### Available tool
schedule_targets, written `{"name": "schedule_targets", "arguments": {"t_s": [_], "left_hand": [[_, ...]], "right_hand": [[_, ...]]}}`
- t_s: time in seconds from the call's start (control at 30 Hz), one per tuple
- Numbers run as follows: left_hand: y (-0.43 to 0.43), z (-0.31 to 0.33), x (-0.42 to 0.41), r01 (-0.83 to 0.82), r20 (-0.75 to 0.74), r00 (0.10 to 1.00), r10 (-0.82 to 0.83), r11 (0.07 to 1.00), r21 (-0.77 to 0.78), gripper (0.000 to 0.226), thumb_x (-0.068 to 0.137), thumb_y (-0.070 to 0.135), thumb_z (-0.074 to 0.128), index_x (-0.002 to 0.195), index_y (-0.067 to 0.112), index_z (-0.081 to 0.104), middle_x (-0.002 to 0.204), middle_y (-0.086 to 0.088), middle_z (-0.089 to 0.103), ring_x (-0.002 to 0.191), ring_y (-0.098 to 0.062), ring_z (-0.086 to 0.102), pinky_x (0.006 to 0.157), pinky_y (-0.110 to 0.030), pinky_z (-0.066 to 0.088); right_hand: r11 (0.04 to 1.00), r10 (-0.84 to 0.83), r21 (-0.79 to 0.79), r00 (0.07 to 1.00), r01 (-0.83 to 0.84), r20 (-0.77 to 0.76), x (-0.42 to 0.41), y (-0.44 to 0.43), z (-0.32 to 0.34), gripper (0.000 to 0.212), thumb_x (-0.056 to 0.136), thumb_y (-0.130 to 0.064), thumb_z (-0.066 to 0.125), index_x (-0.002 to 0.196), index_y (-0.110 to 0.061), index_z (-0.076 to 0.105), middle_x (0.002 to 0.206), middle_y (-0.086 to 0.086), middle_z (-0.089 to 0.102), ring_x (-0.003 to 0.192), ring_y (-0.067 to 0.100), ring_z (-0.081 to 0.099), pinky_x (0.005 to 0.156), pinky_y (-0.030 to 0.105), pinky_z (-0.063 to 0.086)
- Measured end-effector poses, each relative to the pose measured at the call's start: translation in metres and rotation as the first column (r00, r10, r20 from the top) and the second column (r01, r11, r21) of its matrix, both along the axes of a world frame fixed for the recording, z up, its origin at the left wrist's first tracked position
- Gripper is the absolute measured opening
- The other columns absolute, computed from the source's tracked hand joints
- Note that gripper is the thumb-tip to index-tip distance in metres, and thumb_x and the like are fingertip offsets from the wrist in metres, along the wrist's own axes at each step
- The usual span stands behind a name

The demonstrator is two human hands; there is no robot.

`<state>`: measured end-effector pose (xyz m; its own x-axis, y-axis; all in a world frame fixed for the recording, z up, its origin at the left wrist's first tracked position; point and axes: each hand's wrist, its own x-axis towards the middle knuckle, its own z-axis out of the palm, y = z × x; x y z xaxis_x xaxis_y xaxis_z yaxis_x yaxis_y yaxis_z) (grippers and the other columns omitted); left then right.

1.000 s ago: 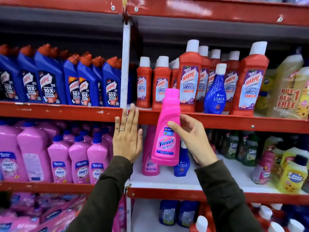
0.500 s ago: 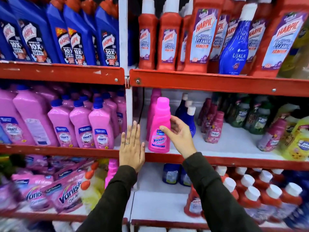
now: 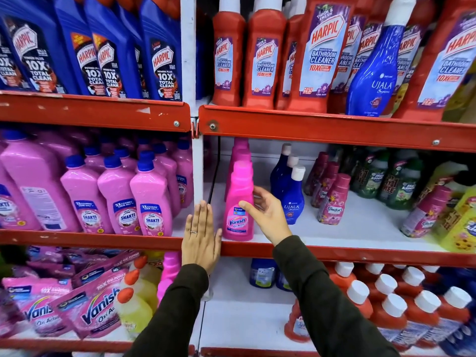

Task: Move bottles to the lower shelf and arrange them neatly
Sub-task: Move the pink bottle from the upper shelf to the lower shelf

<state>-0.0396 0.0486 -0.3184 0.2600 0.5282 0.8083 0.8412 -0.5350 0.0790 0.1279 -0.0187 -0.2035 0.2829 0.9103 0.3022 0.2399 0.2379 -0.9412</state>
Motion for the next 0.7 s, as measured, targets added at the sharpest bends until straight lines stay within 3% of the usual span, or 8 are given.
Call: {"name": "schedule_targets", "arguments": {"t_s": [0.2,0.43,0.57,0.7], "left_hand": [[0.0018,-0.002,0.0006,-0.02,-0.001,1.0,0.02,1.0,-0.001,0.079,0.099,0.032,0.03,0.159,0.004,-0.013,0.168,-0.014,-0.023,0.157,-0.022,-0.017,0.128,-0.038,-0.006],[0.0014,-0.0011,0.0006,-0.012,0.009,1.0,0.012,1.0,-0.003,0.078,0.098,0.029,0.029,0.159,0.004,-0.012,0.168,-0.014,-0.022,0.157,-0.022,-0.016,0.128,-0.038,-0.006],[0.0005,-0.0008,0.0008,-0.031,0.003,1.0,0.031,0.999,0.007,0.077,0.097,0.025,0.028,0.159,0.002,-0.013,0.167,-0.015,-0.023,0.157,-0.023,-0.018,0.127,-0.039,-0.006],[-0.0001,-0.0006,0.0009,-0.035,0.0,0.999,0.035,0.999,-0.003,0.077,0.097,0.025,0.027,0.159,0.002,-0.013,0.167,-0.015,-0.025,0.156,-0.023,-0.019,0.127,-0.039,-0.004]], "right_hand": [[1.0,0.015,0.006,1.0,-0.015,0.026,0.0056,0.0045,-0.0024,0.054,0.09,-0.016,0.073,0.139,-0.004,0.055,0.127,0.012,0.07,0.114,0.019,0.067,0.092,0.017,0.055],[0.999,0.03,0.01,0.998,-0.031,0.058,0.0084,0.006,-0.0029,0.054,0.091,-0.02,0.071,0.141,-0.005,0.054,0.126,0.007,0.071,0.112,0.012,0.067,0.089,0.013,0.054],[0.999,0.03,0.013,0.998,-0.031,0.049,0.0077,0.0066,-0.0054,0.055,0.092,-0.019,0.071,0.142,-0.005,0.053,0.13,0.011,0.068,0.119,0.021,0.066,0.091,0.015,0.055],[1.0,0.027,0.008,0.998,-0.028,0.049,0.006,0.0061,-0.0073,0.056,0.093,-0.021,0.07,0.144,-0.007,0.051,0.133,0.01,0.067,0.123,0.022,0.064,0.102,0.025,0.053]]}}
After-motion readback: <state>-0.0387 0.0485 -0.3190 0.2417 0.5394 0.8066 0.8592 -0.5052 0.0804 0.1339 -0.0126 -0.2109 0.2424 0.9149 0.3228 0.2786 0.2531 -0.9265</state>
